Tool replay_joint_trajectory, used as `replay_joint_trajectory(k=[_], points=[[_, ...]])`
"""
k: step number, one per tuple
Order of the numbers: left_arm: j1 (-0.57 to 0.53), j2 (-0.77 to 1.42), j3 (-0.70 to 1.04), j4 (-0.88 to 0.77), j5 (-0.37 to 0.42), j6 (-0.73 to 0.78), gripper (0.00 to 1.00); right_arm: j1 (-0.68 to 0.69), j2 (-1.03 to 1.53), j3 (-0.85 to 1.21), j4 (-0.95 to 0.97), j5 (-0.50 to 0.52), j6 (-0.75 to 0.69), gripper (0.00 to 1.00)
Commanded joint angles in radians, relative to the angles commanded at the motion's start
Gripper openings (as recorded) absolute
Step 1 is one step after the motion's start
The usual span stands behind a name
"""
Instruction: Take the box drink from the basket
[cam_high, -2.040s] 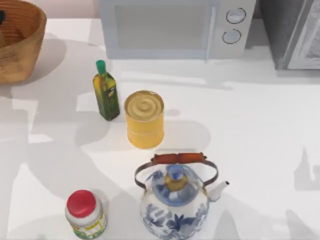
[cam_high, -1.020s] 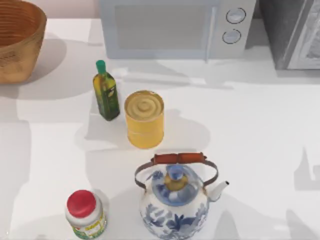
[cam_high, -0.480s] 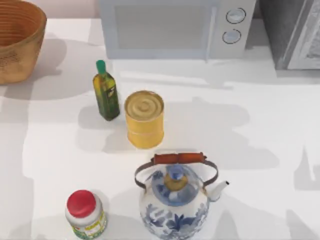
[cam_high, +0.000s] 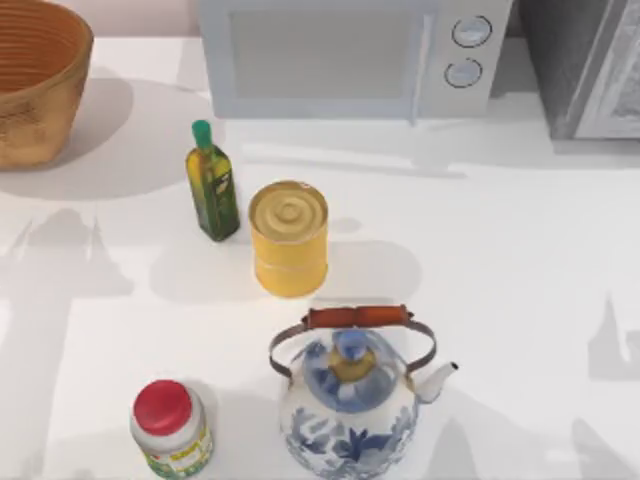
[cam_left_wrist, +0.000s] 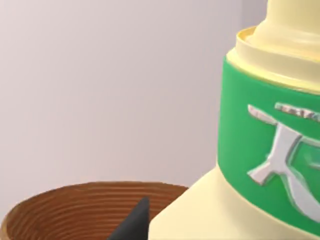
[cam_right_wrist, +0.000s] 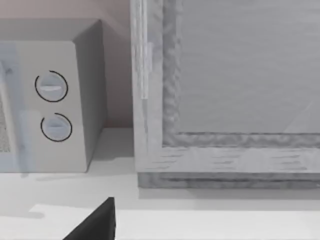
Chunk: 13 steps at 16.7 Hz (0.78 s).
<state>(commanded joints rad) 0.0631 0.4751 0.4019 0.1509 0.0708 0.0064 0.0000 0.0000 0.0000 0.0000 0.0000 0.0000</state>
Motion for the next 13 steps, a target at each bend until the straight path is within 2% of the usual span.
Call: replay_joint_trajectory(k=[3, 6, 13], points=[[-0.03, -0.251, -0.199, -0.071, -0.034, -0.002, 0.0, 0.0, 0.0, 0.0, 0.0, 0.0, 0.0, 1.0], [-0.053, -0.41, -0.341, -0.125, -0.059, -0.005, 0.0, 0.0, 0.0, 0.0, 0.0, 0.0, 0.0, 1.0], [-0.06, -0.47, -0.401, -0.15, -0.07, -0.004, 0.0, 0.0, 0.0, 0.0, 0.0, 0.0, 0.0, 1.0]])
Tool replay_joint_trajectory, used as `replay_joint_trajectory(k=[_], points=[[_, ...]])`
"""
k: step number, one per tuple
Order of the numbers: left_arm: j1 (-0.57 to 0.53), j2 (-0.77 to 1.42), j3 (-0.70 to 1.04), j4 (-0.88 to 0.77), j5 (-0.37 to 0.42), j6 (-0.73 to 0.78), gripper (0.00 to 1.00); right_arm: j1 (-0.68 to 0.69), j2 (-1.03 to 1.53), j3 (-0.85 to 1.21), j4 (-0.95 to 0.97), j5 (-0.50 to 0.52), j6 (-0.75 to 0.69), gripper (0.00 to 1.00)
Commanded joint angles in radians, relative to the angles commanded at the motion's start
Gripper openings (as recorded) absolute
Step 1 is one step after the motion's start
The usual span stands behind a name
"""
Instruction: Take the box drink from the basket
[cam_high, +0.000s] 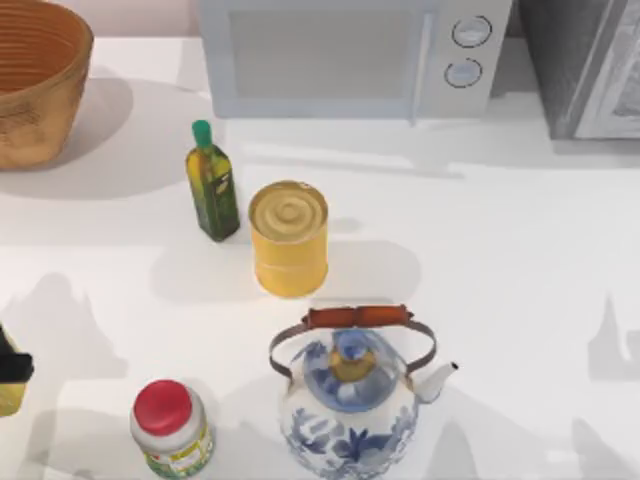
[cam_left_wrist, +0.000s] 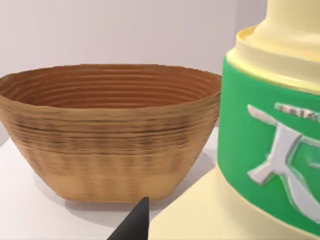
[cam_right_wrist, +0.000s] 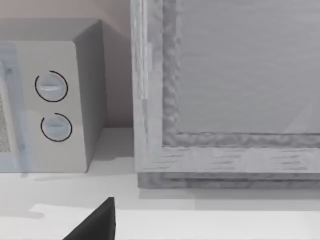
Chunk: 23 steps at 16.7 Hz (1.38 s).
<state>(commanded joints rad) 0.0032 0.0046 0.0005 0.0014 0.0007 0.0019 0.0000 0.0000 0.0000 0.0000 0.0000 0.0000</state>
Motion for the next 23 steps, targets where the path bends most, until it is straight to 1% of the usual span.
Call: replay_joint_trajectory(k=[2, 3, 5, 8, 15, 18, 20, 23], points=[[-0.005, 0.011, 0.002, 0.01, -0.013, 0.0, 0.0, 0.0, 0.0, 0.0, 0.0, 0.0, 0.0, 1.0], [-0.012, 0.03, 0.005, 0.026, -0.034, 0.001, 0.0, 0.0, 0.0, 0.0, 0.0, 0.0, 0.0, 1.0], [-0.036, 0.089, 0.014, 0.079, -0.103, 0.004, 0.0, 0.0, 0.0, 0.0, 0.0, 0.0, 0.0, 1.0], [-0.088, 0.22, 0.036, 0.195, -0.253, 0.009, 0.0, 0.0, 0.0, 0.0, 0.0, 0.0, 0.0, 1.0], [-0.233, 0.581, 0.093, 0.515, -0.671, 0.024, 0.0, 0.0, 0.0, 0.0, 0.0, 0.0, 0.0, 1.0], [-0.279, 0.697, 0.112, 0.618, -0.807, 0.029, 0.0, 0.0, 0.0, 0.0, 0.0, 0.0, 0.0, 1.0], [-0.297, 0.743, 0.12, 0.658, -0.861, 0.031, 0.0, 0.0, 0.0, 0.0, 0.0, 0.0, 0.0, 1.0], [-0.302, 0.755, 0.122, 0.669, -0.875, 0.031, 0.0, 0.0, 0.0, 0.0, 0.0, 0.0, 0.0, 1.0]])
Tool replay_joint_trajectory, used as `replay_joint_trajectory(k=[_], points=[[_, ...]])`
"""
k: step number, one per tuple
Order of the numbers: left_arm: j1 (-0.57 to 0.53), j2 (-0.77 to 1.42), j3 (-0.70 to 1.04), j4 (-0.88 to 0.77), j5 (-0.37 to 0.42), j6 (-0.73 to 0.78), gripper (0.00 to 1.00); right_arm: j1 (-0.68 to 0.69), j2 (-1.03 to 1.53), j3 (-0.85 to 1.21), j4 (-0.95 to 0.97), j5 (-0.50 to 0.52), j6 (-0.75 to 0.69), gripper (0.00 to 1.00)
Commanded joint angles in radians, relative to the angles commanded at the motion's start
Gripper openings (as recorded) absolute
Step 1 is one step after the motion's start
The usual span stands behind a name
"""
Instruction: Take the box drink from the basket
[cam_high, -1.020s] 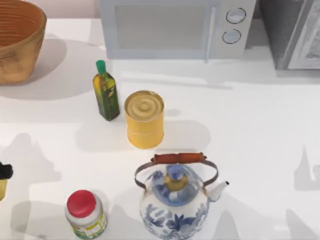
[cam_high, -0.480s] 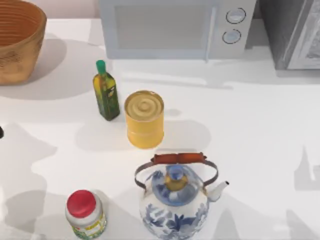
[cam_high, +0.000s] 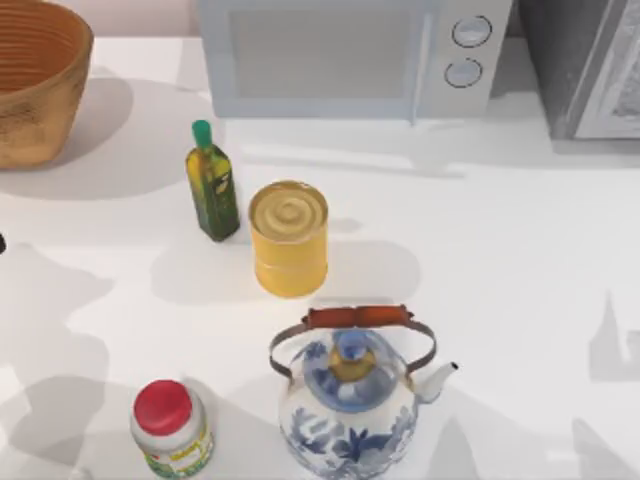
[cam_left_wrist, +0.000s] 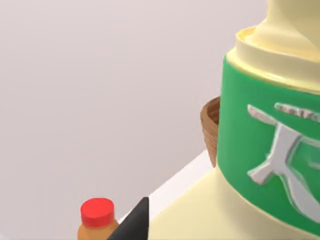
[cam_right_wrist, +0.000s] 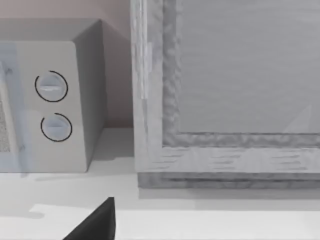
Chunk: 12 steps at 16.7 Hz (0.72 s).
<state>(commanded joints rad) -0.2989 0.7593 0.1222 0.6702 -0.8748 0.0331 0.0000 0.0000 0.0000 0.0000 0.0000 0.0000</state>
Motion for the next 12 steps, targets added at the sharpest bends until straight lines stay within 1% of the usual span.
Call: replay_joint_trajectory(k=[3, 5, 8, 12], points=[[0.005, -0.001, -0.005, 0.0, 0.002, 0.001, 0.0, 0.0, 0.0, 0.0, 0.0, 0.0, 0.0, 1.0], [0.014, 0.03, -0.008, 0.033, 0.012, 0.001, 0.0, 0.0, 0.0, 0.0, 0.0, 0.0, 0.0, 1.0], [0.046, 0.132, -0.014, 0.143, 0.044, 0.001, 0.0, 0.0, 0.0, 0.0, 0.0, 0.0, 0.0, 1.0], [0.109, 0.329, -0.027, 0.353, 0.105, 0.0, 0.0, 0.0, 0.0, 0.0, 0.0, 0.0, 0.0, 1.0]])
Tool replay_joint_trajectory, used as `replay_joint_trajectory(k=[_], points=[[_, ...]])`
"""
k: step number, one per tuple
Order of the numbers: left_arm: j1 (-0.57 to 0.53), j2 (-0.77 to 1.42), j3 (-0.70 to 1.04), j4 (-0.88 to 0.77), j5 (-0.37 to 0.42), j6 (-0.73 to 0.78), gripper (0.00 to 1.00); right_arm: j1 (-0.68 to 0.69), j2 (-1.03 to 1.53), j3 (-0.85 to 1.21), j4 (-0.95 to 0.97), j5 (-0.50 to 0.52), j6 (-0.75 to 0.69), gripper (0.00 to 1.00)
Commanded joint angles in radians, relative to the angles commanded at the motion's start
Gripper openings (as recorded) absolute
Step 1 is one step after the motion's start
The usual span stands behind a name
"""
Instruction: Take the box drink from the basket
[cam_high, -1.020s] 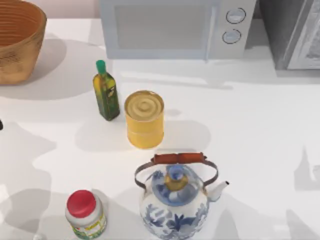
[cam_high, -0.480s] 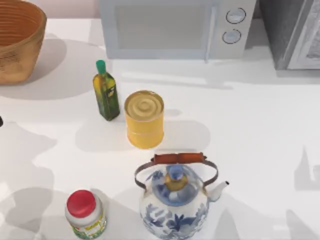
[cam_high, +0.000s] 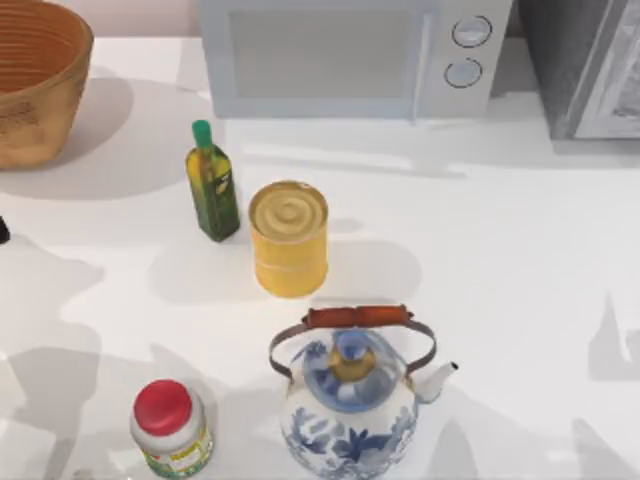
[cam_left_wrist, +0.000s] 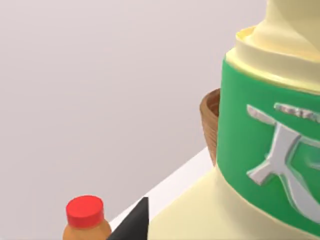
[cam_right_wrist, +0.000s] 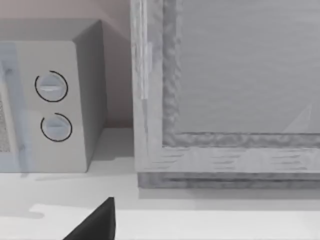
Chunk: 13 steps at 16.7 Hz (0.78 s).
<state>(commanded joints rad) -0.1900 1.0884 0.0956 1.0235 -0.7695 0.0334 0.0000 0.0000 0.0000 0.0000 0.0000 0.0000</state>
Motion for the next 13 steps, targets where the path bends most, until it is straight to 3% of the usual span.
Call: replay_joint_trajectory(k=[7, 13], points=[[0.087, 0.291, -0.024, 0.314, 0.097, -0.003, 0.0, 0.0, 0.0, 0.0, 0.0, 0.0, 0.0, 1.0], [0.092, 0.316, -0.026, 0.34, 0.105, -0.003, 0.0, 0.0, 0.0, 0.0, 0.0, 0.0, 0.0, 1.0]])
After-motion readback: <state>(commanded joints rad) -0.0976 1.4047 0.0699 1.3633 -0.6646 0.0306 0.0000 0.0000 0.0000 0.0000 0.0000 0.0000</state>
